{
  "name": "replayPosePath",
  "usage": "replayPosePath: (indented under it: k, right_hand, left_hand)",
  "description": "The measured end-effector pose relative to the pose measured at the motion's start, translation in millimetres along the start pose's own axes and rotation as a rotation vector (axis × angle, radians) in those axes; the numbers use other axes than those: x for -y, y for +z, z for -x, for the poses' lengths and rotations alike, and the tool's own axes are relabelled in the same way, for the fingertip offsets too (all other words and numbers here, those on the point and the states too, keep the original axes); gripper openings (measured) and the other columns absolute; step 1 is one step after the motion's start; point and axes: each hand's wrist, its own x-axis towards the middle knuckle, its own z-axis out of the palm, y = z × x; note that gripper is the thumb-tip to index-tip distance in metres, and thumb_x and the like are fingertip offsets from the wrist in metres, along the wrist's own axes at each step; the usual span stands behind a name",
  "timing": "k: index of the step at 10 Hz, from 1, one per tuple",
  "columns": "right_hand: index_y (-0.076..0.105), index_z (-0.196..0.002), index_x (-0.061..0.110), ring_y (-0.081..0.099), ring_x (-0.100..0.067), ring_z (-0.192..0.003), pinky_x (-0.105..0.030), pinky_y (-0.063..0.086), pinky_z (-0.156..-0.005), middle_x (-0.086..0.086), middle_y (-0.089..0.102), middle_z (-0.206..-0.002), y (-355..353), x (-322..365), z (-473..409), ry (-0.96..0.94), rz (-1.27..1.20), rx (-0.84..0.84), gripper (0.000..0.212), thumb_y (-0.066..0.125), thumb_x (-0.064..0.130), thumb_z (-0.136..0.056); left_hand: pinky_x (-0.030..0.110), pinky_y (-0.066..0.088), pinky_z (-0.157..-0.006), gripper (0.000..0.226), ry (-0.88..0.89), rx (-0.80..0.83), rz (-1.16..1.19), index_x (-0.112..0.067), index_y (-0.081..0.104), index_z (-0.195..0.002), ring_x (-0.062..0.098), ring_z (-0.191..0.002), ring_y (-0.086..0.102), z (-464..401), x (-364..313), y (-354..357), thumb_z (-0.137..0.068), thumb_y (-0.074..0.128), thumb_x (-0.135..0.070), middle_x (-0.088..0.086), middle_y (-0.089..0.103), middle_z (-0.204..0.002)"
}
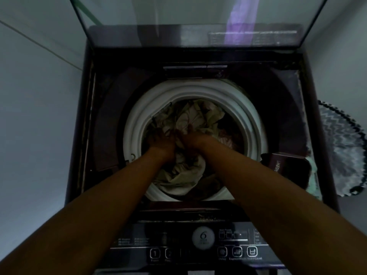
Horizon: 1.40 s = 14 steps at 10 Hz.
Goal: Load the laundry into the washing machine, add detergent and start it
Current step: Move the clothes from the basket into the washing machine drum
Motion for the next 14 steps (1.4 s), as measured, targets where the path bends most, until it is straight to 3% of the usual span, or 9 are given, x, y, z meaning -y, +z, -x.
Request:
replayPosePath:
  k: [1, 2, 3, 4, 6, 7, 10, 13, 14]
  right_hand:
    - [0.009, -0.156, 0.018, 0.023, -0.039, -0.144, -0.048, 0.023, -0.115, -0.018, 0.014, -0.16, -2.4, -5.7, 13.0, 0.052, -0.086, -0.114, 0.081, 0.051, 0.048, -0.094]
    - [0.021, -0.153, 0.016, 0.037, -0.037, -0.135, -0.042, 0.033, -0.109, -0.019, 0.031, -0.151, -16.6, -6.8, 37.5, -0.023, -0.05, -0.182, 0.082, 0.063, 0.044, -0.088]
    - [0.03, -0.15, 0.015, 0.036, -0.038, -0.135, -0.044, 0.034, -0.11, -0.02, 0.034, -0.149, -26.5, -8.0, 53.6, -0.058, -0.044, -0.289, 0.069, 0.055, 0.041, -0.092]
    - [0.042, -0.142, 0.014, 0.042, -0.04, -0.127, -0.047, 0.041, -0.102, -0.021, 0.041, -0.141, -32.9, -15.0, 69.0, -0.064, -0.052, -0.354, 0.062, 0.047, 0.046, -0.089]
    - [0.062, -0.111, 0.003, 0.054, -0.037, -0.111, -0.04, 0.048, -0.09, -0.021, 0.06, -0.114, -48.9, -27.8, 96.8, -0.105, -0.177, -0.558, 0.028, 0.053, 0.022, -0.093]
    - [0.065, -0.098, 0.007, 0.062, -0.035, -0.093, -0.038, 0.051, -0.073, -0.017, 0.063, -0.105, -56.2, -37.5, 115.9, -0.103, -0.298, -0.67, 0.032, 0.048, 0.032, -0.089]
    - [0.06, -0.079, 0.005, 0.059, -0.029, -0.078, -0.04, 0.045, -0.069, -0.014, 0.063, -0.083, -73.7, -120.1, 186.9, 0.14, -0.666, -1.328, 0.025, 0.055, 0.024, -0.094]
    - [0.063, -0.078, 0.003, 0.055, -0.02, -0.072, -0.029, 0.037, -0.066, -0.011, 0.063, -0.077, -52.2, -212.8, 227.1, 0.222, -0.854, -1.456, 0.026, 0.053, 0.018, -0.096]
    - [0.061, -0.077, 0.004, 0.057, -0.025, -0.073, -0.034, 0.037, -0.064, -0.013, 0.064, -0.077, -28.6, -263.3, 224.2, 0.368, -0.906, -1.336, 0.026, 0.055, 0.021, -0.095]
  left_hand:
    - [0.049, 0.006, -0.123, 0.104, 0.158, -0.012, -0.039, -0.016, -0.001, -0.157, 0.037, -0.149, 0.006, 20.2, -5.4, -19.8, -0.085, 0.064, -0.053, 0.019, 0.002, -0.162]
    - [0.046, 0.036, -0.11, 0.074, 0.244, -0.193, 0.199, -0.008, 0.039, -0.144, 0.035, -0.132, 0.043, 36.6, -12.0, -31.1, -0.083, 0.06, -0.045, 0.018, 0.043, -0.145]
    - [0.034, 0.049, -0.081, 0.044, 0.284, -0.318, 0.311, -0.008, 0.057, -0.118, 0.03, -0.103, 0.059, 49.0, -21.5, -48.0, -0.082, 0.057, -0.034, 0.012, 0.06, -0.116]
    - [0.029, 0.04, -0.07, 0.028, 0.317, -0.396, 0.333, -0.007, 0.06, -0.099, 0.028, -0.091, 0.059, 56.9, -31.0, -61.0, -0.087, 0.047, -0.029, 0.013, 0.061, -0.101]
    - [0.033, 0.045, -0.08, 0.027, 0.394, -0.529, 0.332, -0.007, 0.063, -0.113, 0.026, -0.098, 0.057, 69.1, -53.4, -76.4, -0.097, 0.051, -0.025, 0.013, 0.062, -0.109]
    - [0.03, 0.043, -0.083, 0.03, 0.434, -0.558, 0.375, -0.015, 0.064, -0.116, 0.022, -0.102, 0.056, 76.9, -71.4, -82.6, -0.1, 0.048, -0.035, 0.008, 0.061, -0.111]
    - [0.025, 0.039, -0.082, 0.027, 0.751, -0.748, 0.491, -0.014, 0.063, -0.109, 0.017, -0.093, 0.053, 112.6, -191.4, -102.9, -0.103, 0.043, -0.031, 0.005, 0.059, -0.1]
    - [0.03, 0.04, -0.083, 0.015, 0.96, -0.838, 0.345, -0.01, 0.064, -0.105, 0.02, -0.091, 0.05, 119.6, -303.0, -98.7, -0.091, 0.058, -0.014, 0.005, 0.06, -0.096]
    - [0.038, 0.046, -0.08, 0.03, 0.996, -0.647, 0.215, -0.011, 0.061, -0.114, 0.023, -0.086, 0.054, 110.5, -339.4, -95.7, -0.085, 0.058, -0.015, 0.002, 0.062, -0.093]
